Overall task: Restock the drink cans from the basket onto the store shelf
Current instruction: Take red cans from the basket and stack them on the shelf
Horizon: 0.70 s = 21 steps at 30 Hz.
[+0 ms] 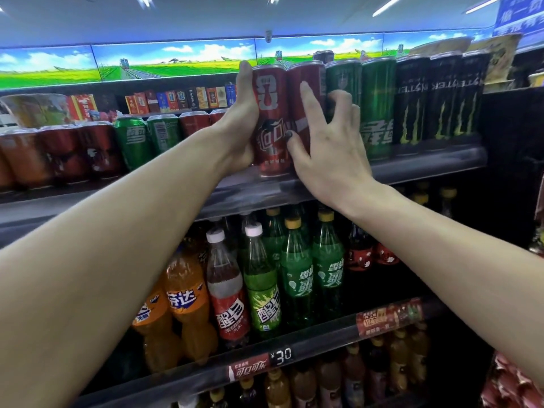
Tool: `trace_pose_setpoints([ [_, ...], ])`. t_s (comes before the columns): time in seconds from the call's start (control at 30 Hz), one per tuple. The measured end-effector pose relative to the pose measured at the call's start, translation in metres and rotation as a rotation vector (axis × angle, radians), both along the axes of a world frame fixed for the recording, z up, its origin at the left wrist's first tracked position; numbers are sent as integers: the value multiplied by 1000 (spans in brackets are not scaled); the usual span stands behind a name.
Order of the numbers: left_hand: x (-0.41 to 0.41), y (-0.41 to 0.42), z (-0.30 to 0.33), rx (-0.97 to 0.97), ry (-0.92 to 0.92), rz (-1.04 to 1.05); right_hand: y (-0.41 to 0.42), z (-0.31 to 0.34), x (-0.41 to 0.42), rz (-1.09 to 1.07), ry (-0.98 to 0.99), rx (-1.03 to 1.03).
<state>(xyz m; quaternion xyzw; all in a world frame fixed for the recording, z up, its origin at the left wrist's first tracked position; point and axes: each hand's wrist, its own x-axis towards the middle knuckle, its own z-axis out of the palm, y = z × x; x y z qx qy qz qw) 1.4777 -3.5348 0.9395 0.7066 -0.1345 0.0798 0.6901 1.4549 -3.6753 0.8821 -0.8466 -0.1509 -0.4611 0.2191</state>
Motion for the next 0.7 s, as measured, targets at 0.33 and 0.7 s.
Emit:
trace_pose_setpoints([
  [0.33,-3,-11,0,-8,15,128,2,-14,3,-7,-4,-90],
  [0.7,-3,-6,-3,13,8,325,6,-20,-15,16,85,-75],
])
